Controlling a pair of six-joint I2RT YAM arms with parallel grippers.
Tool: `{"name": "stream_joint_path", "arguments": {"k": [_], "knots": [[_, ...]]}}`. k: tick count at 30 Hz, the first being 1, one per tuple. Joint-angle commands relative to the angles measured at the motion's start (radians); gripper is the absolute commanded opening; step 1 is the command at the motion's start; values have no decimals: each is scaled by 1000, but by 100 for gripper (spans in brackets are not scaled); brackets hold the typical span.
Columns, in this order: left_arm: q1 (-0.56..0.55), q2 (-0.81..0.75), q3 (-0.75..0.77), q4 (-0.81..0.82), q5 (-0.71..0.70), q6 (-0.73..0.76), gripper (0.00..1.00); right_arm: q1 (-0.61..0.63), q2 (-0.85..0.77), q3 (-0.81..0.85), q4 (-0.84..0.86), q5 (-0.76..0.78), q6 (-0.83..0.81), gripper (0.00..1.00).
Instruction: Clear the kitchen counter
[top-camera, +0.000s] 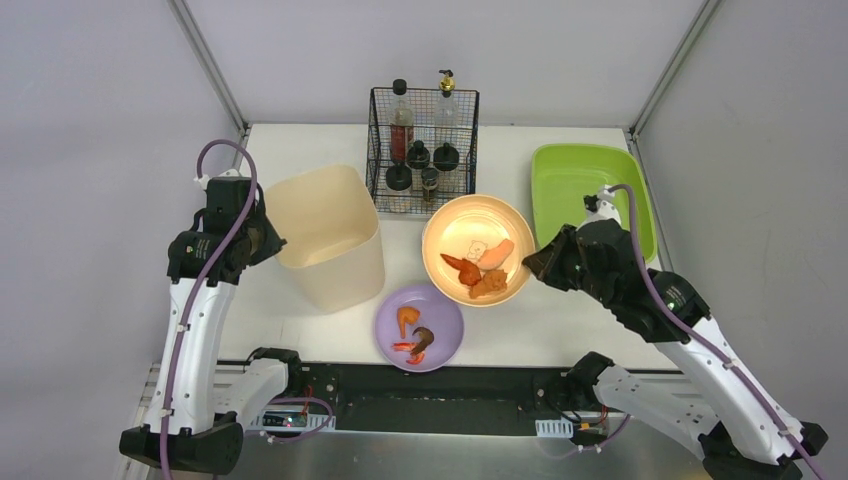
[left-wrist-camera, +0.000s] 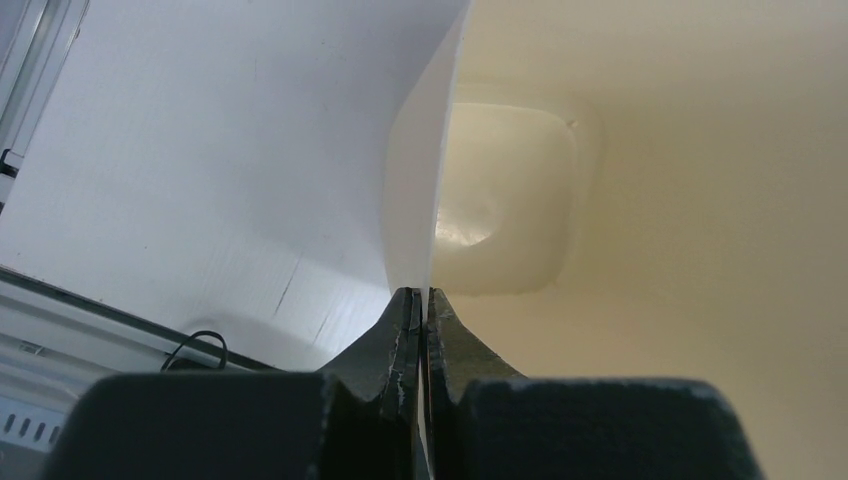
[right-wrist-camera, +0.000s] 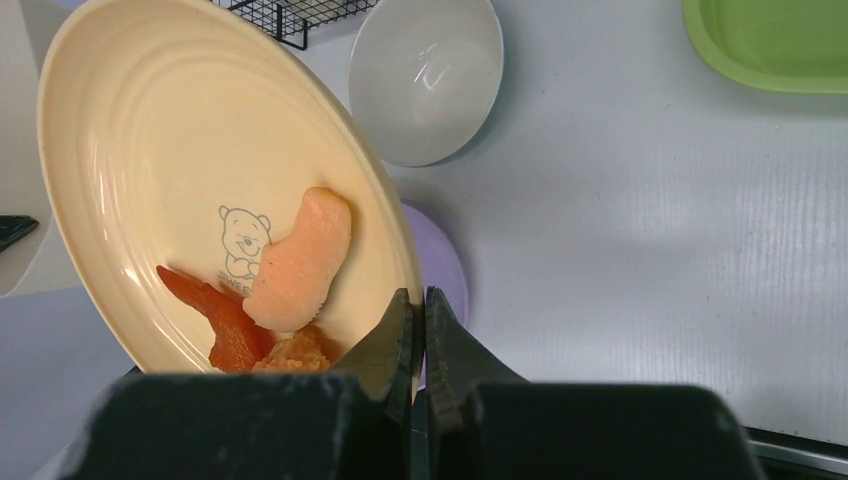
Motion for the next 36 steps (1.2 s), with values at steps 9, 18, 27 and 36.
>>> {"name": "stream_joint_path", "arguments": {"k": [9,18,27,36], "knots": [[-1,-3,-35,104,55,-1,13,6,146,186,124,-41,-26,0],[-1,-7,-42,120,91,26,54,5,291,327,174,-68,-36,0],[-1,-79,-34,125,133,54,67,5,461,452,248,-96,-38,0],[-1,-204,-15,138,120,52,72,33,687,666,296,-110,-80,0]]}}
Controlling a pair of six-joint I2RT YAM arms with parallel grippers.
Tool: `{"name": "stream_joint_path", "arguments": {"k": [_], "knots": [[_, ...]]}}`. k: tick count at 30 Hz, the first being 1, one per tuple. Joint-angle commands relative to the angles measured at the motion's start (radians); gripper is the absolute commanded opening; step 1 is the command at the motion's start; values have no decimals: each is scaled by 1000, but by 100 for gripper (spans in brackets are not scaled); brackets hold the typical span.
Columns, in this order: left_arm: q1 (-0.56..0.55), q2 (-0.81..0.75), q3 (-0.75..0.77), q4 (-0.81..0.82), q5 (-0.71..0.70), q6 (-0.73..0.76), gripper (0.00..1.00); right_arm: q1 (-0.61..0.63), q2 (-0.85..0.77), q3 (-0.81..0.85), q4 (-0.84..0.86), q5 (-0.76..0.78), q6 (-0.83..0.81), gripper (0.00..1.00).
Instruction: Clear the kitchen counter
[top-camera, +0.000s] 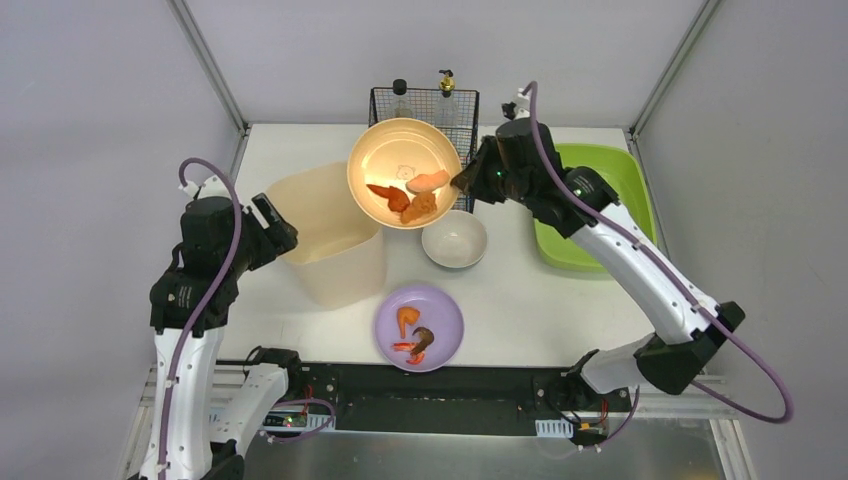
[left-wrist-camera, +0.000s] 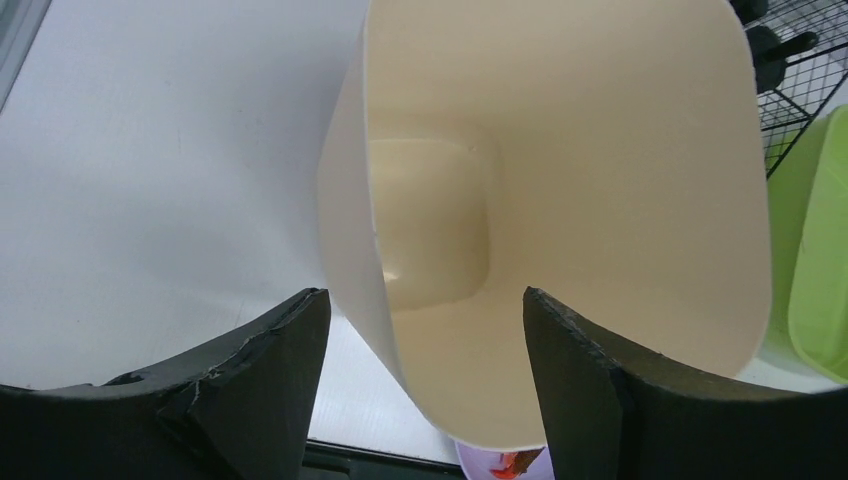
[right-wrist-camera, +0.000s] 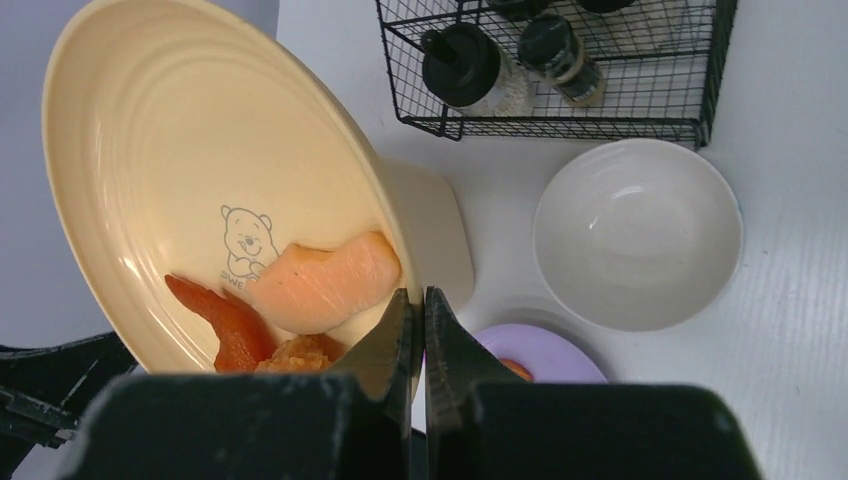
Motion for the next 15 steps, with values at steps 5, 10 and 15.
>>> {"name": "stream_joint_path", "arguments": {"k": [5,10,15], "knots": [[-1,-130,-5,60,-24,21,76,57,172,243,127,1,-73,0],[-1,-219,-71,115,-31,26,79,98,275,336,159,22,-117,0],[-1,-304,-122,172,-35,56,80,146,388,440,169,90,-168,0]]}}
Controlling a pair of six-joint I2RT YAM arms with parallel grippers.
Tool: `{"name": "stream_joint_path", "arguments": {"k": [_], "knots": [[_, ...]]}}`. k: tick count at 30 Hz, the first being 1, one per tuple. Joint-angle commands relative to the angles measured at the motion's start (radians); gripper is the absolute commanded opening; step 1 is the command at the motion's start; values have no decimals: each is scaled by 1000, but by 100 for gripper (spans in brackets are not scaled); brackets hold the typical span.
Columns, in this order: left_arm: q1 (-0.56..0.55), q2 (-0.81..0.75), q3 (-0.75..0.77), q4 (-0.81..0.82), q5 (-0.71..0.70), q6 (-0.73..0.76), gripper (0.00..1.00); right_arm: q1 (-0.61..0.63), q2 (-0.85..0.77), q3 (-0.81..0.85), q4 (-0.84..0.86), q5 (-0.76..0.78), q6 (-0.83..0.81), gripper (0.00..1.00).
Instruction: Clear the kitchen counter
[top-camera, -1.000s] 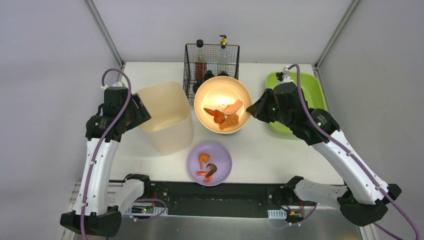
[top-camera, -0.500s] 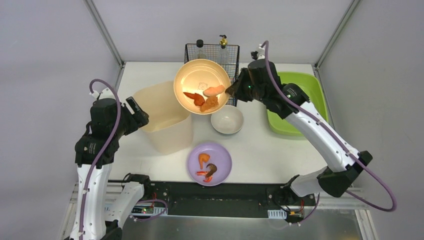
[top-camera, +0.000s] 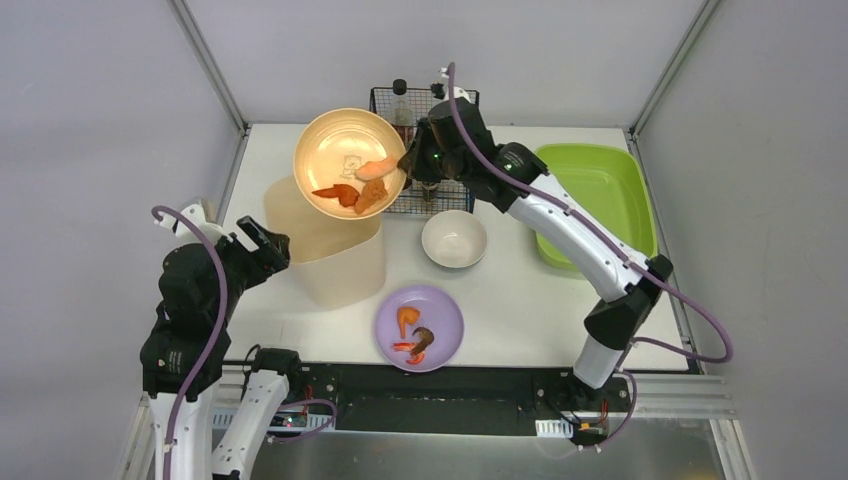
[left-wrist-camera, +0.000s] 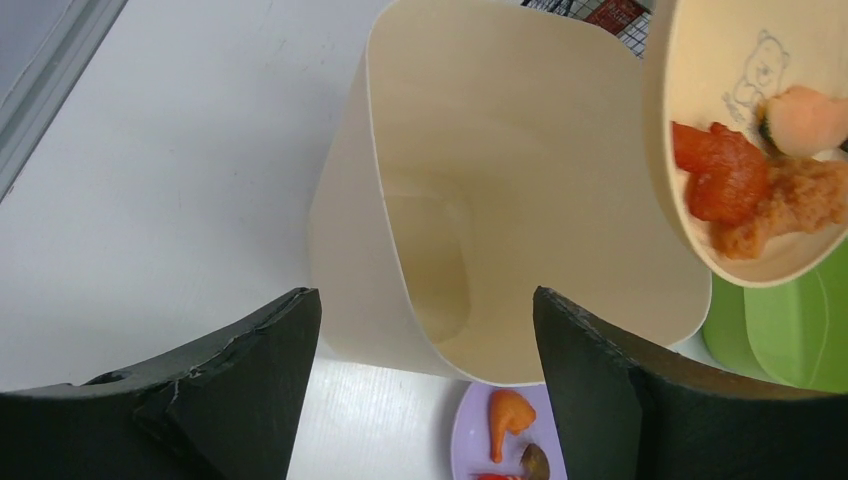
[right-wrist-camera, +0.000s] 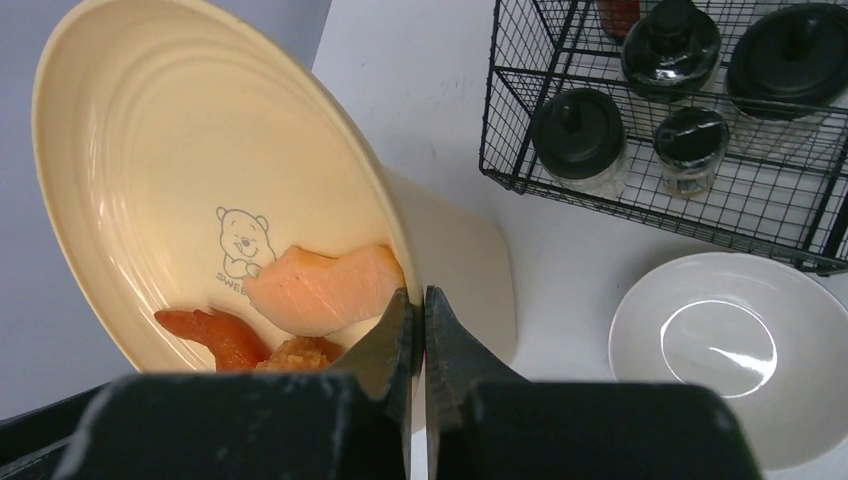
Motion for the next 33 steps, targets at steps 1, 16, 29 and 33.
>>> {"name": "stream_joint_path", "arguments": {"k": [1,16,29,33], "knots": [[-1,-72,-52,113,-16,45,81,44,68,123,105,74,-59,0],[-1,-204,-256,293,-5,35,84,128,179,115,287,176,-255,0],[-1,-263,-288,283,-43,54,84,201,65,-187,710,296,-552,0],[0,-264,-292,280,-50,59,84,225,29,-290,867,320,-654,0]]}}
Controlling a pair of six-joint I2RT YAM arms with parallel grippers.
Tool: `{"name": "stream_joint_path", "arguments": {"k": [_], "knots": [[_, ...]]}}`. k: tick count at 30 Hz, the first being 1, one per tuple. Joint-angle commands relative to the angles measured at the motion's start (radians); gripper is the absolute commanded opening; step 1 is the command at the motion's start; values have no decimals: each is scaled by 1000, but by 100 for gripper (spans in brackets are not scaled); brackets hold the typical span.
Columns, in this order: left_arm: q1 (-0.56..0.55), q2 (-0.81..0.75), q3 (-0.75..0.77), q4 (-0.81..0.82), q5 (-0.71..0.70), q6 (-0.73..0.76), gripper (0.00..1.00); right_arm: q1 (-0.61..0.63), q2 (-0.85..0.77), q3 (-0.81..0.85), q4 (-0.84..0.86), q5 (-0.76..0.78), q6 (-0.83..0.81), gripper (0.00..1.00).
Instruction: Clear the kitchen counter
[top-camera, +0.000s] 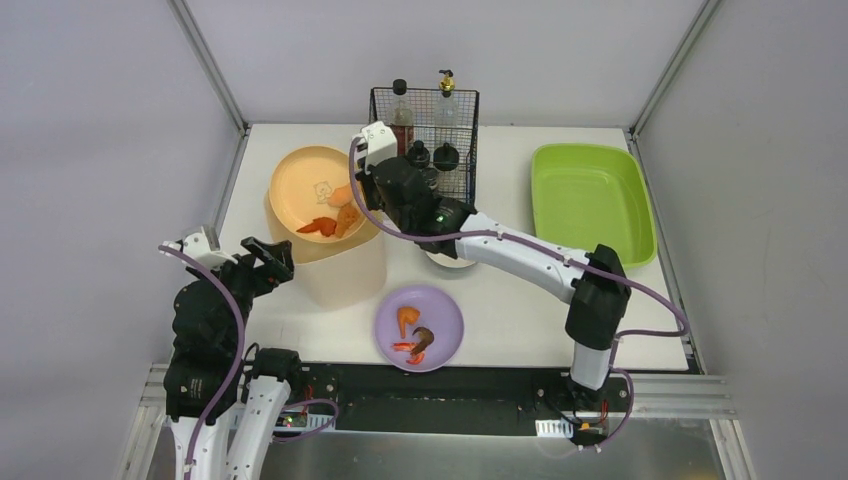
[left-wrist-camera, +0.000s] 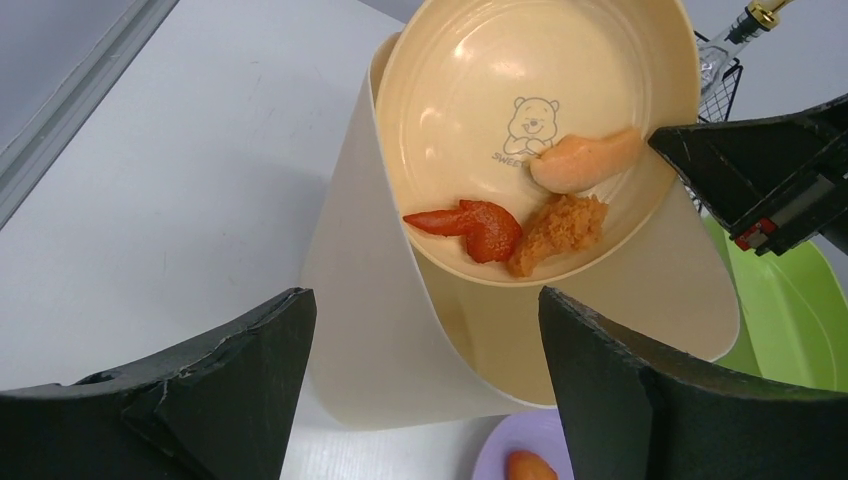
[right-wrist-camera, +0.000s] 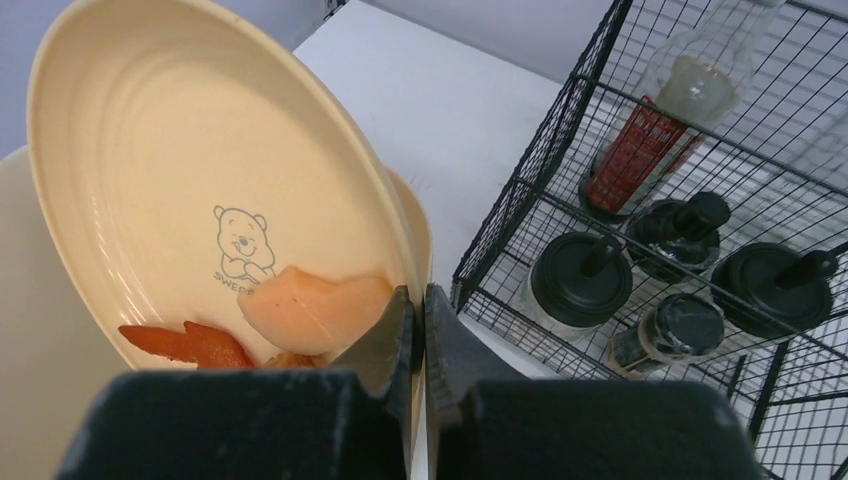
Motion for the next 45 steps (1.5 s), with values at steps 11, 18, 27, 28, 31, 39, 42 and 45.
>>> {"name": "stream_joint_path", "arguments": {"k": [11,18,27,28,31,39,42,45], "knots": [[0,17,-5,27,-19,30,84,114,-149,-299,809,63,-468,0],[0,23,-8,25,-22,30,84,145,-109,-284,985,85,-608,0],[0,29,-5,23,-22,30,84,168,-38,-270,1168,130,-787,0],[0,31,-6,22,-21,31,84,169,-28,-273,1198,134,-811,0],[0,33,-5,22,-19,31,84,178,12,-268,1286,136,-890,0],[0,27,-7,20,-24,33,84,194,33,-253,1357,139,-984,0],[0,27,-6,20,-21,33,84,196,5,-264,1351,149,-976,0],[0,27,-4,20,-19,33,84,197,-24,-289,1357,167,-975,0]]}}
